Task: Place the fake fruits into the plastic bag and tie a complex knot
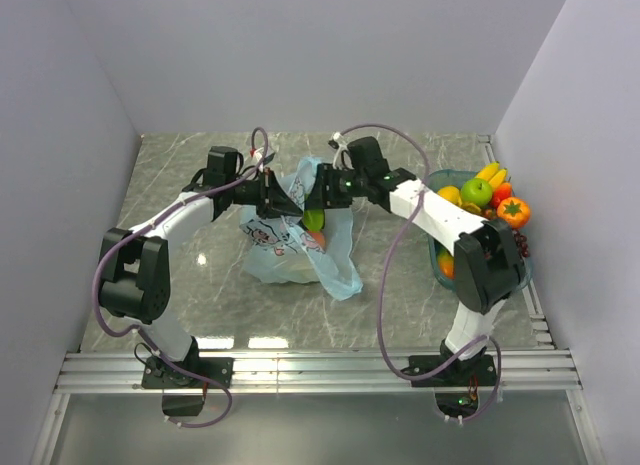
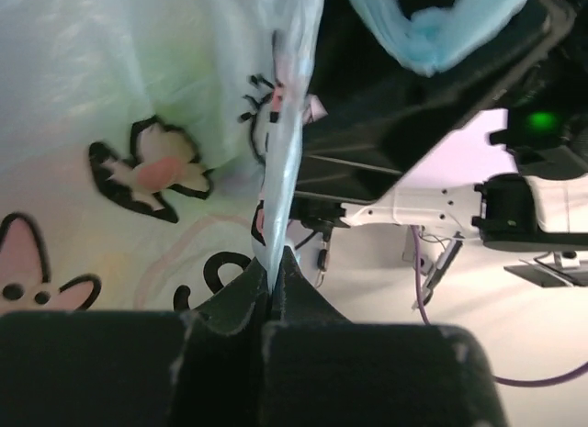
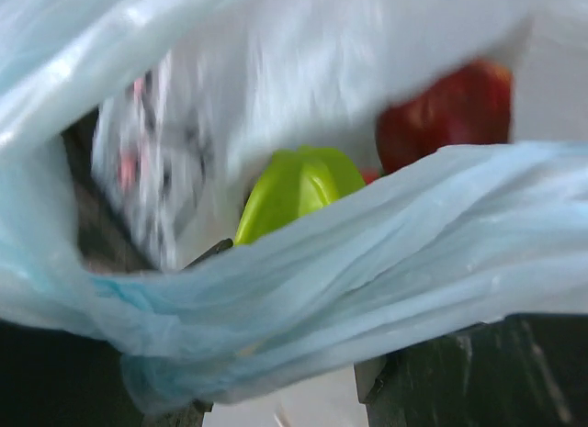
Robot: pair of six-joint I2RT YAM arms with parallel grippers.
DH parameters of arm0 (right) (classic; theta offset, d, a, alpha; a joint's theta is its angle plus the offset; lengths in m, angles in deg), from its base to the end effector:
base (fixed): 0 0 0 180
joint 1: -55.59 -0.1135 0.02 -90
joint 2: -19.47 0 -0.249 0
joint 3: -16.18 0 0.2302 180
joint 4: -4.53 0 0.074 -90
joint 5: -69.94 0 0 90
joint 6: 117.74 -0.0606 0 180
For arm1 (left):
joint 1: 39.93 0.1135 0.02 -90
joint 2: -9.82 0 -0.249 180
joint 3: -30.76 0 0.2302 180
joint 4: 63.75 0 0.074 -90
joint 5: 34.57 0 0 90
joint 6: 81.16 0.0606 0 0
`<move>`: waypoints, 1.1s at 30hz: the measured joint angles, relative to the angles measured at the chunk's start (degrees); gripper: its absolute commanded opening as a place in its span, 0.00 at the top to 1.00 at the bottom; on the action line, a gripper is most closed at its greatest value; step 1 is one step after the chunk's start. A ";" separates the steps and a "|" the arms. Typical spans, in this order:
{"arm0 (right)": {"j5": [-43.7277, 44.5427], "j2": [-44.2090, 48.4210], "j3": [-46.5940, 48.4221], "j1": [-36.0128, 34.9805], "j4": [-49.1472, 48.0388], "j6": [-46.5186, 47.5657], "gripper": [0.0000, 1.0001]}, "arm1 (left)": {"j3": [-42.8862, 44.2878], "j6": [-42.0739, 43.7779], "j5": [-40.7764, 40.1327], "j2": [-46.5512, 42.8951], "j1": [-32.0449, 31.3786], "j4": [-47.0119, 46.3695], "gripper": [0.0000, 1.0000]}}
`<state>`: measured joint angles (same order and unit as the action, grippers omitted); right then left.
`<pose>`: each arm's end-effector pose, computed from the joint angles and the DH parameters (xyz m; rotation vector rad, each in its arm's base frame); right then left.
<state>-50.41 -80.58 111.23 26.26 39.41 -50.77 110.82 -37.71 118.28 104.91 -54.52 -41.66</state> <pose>0.3247 0.2176 0.2576 -0.4295 2.3454 1.0637 0.3207 -0.1392 0.2405 0.0382 2.3745 -1.7701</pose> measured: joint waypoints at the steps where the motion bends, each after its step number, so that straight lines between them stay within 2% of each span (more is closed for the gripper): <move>1: 0.83 -1.20 0.46 -0.61 -2.36 -1.62 0.54 | 0.00 -0.48 0.72 0.00 0.00 -0.76 0.99; 3: 1.88 -2.80 0.15 -1.64 -7.76 -5.51 0.41 | 0.00 -1.22 1.53 0.00 0.07 -1.86 0.99; 4: 2.34 -3.34 -0.61 -2.14 -11.23 -7.87 0.24 | 0.00 -1.29 1.97 0.00 0.13 -2.14 0.99; 7: 3.52 -4.07 -3.48 -3.65 -19.69 -13.22 0.08 | 0.04 -1.14 3.13 0.00 0.44 -2.43 0.99; 9: 4.57 -4.96 -4.48 -4.26 -23.74 -15.69 0.04 | 0.07 -0.63 4.33 0.00 1.05 -1.49 0.99; 15: 5.38 -4.81 -6.56 -4.68 -25.75 -16.17 0.01 | 0.44 1.73 5.25 0.11 2.54 1.25 0.99; 23: 7.02 7.13 -9.22 -4.66 -13.31 -4.94 0.01 | 0.79 5.81 4.61 0.26 2.78 5.49 0.99; 30: -2.64 19.50 -15.87 -5.79 -4.26 6.40 0.04 | 5.33 11.80 -0.26 2.89 2.38 10.73 1.00; 33: -6.95 22.95 -19.19 -6.47 0.79 10.84 0.09 | 7.93 13.35 -1.62 4.31 0.87 11.78 1.00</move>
<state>-57.36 -57.63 92.04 19.79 40.20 -39.93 118.75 -24.35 116.66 109.21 -53.64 -29.88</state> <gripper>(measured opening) 0.953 0.013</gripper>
